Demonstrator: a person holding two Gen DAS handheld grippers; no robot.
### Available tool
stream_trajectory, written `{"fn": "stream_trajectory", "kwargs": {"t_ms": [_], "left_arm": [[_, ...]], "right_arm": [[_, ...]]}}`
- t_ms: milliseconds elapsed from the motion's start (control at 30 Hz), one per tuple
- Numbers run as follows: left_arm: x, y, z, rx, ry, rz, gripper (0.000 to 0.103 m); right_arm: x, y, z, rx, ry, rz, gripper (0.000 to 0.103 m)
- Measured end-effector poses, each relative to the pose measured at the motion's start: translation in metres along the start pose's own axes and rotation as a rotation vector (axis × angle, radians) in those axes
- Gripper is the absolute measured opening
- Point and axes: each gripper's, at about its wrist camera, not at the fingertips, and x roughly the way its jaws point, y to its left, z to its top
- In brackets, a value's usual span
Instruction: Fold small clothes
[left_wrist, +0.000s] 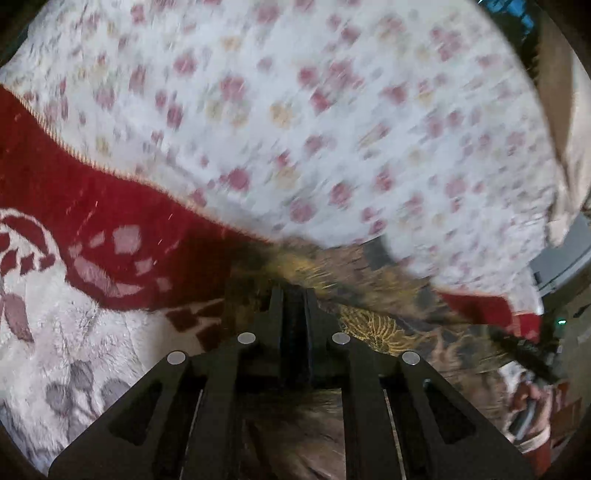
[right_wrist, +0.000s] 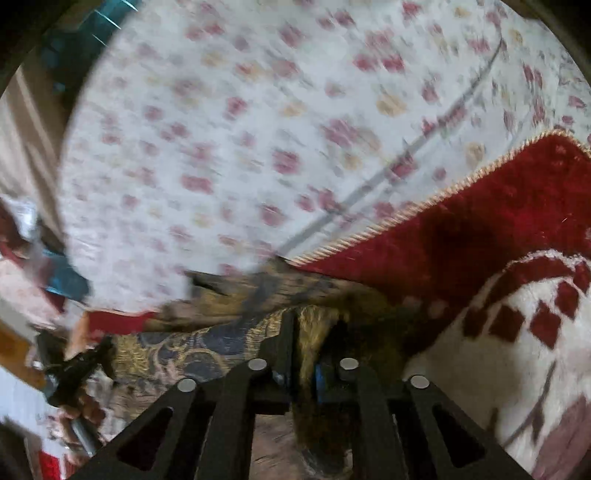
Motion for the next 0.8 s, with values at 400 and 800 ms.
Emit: {"fn": "stream_trajectory", "kwargs": {"t_ms": [400,800], "left_arm": [[-0.056,-0.037,-0.019,0.227,0.063,-0.057,0.043],[-0.023,-0.040,-0.019,0.212,0.159,-0.109,0.043]], "right_arm": [[-0.009,0.109,-0.076,-0.347,0.173,0.177,0.053],[0.130,0.183,0.006,-0.440,0.120,-0.044,0.053]]}}
